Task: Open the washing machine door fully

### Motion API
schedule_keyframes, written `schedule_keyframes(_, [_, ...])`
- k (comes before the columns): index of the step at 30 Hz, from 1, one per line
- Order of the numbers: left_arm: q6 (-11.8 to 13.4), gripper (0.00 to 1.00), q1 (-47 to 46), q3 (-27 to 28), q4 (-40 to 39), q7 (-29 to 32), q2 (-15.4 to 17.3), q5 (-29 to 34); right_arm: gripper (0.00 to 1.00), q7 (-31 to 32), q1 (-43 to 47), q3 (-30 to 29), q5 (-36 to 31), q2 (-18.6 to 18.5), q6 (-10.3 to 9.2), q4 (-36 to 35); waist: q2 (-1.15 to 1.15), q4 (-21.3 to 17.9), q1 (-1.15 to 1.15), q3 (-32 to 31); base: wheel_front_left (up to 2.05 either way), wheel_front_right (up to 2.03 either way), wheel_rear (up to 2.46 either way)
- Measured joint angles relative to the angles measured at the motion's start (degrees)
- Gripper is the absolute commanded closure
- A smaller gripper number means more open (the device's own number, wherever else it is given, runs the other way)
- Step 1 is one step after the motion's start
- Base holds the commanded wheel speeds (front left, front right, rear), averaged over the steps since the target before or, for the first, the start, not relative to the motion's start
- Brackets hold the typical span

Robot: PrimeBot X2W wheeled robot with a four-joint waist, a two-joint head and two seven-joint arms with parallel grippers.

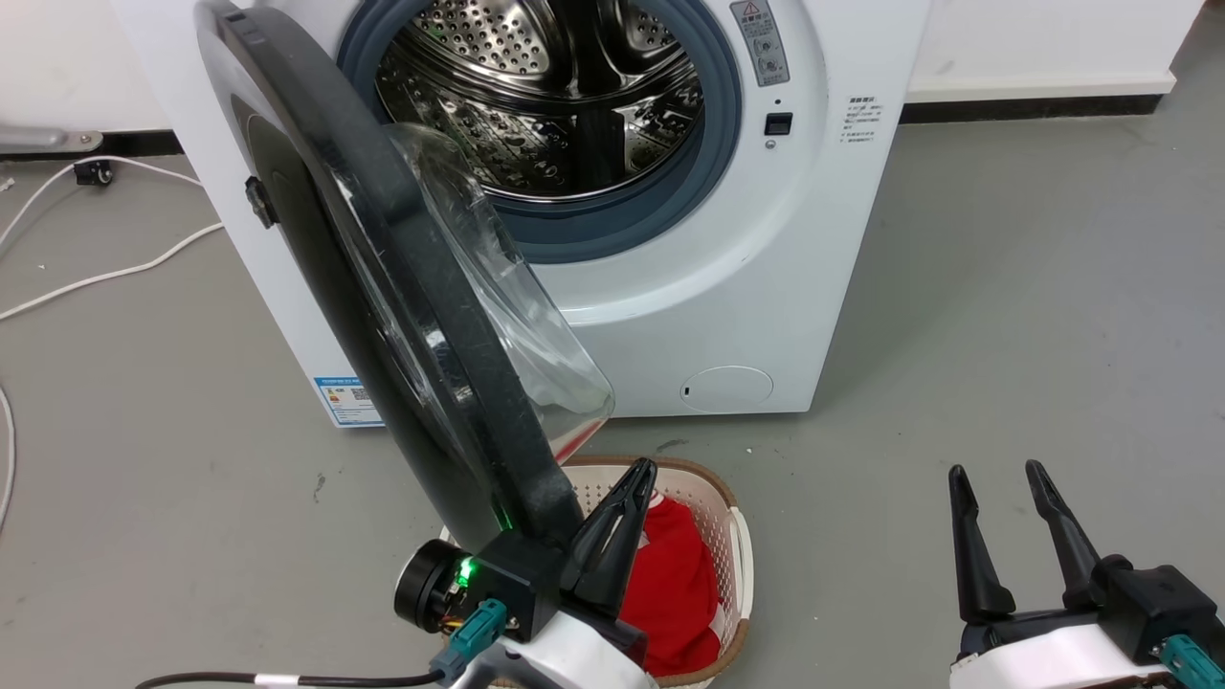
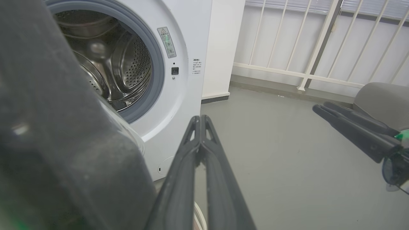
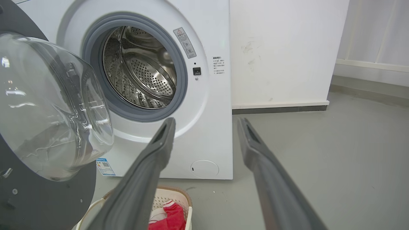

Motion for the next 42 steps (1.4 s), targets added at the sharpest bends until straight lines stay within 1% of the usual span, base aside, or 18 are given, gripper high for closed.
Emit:
schedule_keyframes(3, [0.4, 1.00, 0.0, -0.1, 0.3, 0.0, -0.1, 0.0, 0.00, 0.0, 0.0, 0.0, 0.3, 0.0, 0.00, 0.4, 0.00, 0.0, 0.00, 0.0, 0.00, 0.00, 0.00])
schedule_keyframes(6, [1.5, 1.00, 0.7, -0.1, -0.5, 0.0, 0.2, 0.0, 0.00, 0.0, 0.0, 0.1, 0.6, 0.0, 0.00, 0.9, 0.00, 0.3, 0.00, -0.1, 0.00, 0.00, 0.00])
schedule_keyframes(14, [3.6, 1.00, 5.8, 0.4, -4.1, 1.0, 1.9, 0.0, 0.00, 0.3, 0.0, 0.2, 0.8, 0.0, 0.00, 1.2, 0.00, 2.1, 0.00, -0.6, 0.00, 0.00, 0.00])
schedule_keyframes(23, [5.5, 1.00, 9.7, 1.5, -6.7, 1.6, 3.6, -0.5, 0.00, 0.9, 0.7, 0.0, 0.7, 0.0, -0.01, 0.9, 0.00, 6.2, 0.00, -1.1, 0.00, 0.00, 0.00])
schedule_keyframes(31, [7.1, 1.00, 12.7, 2.7, -9.2, 2.5, 5.6, -0.5, 0.00, 1.3, 1.1, -0.1, 0.7, 0.0, 0.00, 0.7, 0.00, 10.7, 0.00, -1.5, 0.00, 0.00, 0.00])
schedule_keyframes(38, [9.3, 1.00, 14.5, 5.2, -11.3, 3.0, 7.1, -0.5, 0.00, 1.4, 1.2, -0.2, 1.0, 0.0, -0.01, 0.6, 0.00, 14.6, 0.00, -1.3, 0.00, 0.00, 0.00])
schedule_keyframes(42, [10.6, 1.00, 14.7, 7.5, -11.5, 2.6, 7.8, -1.0, 0.00, 1.4, 1.2, -0.1, 1.2, 0.0, 0.00, 0.6, 0.00, 16.1, 0.00, -0.9, 0.00, 0.00, 0.00])
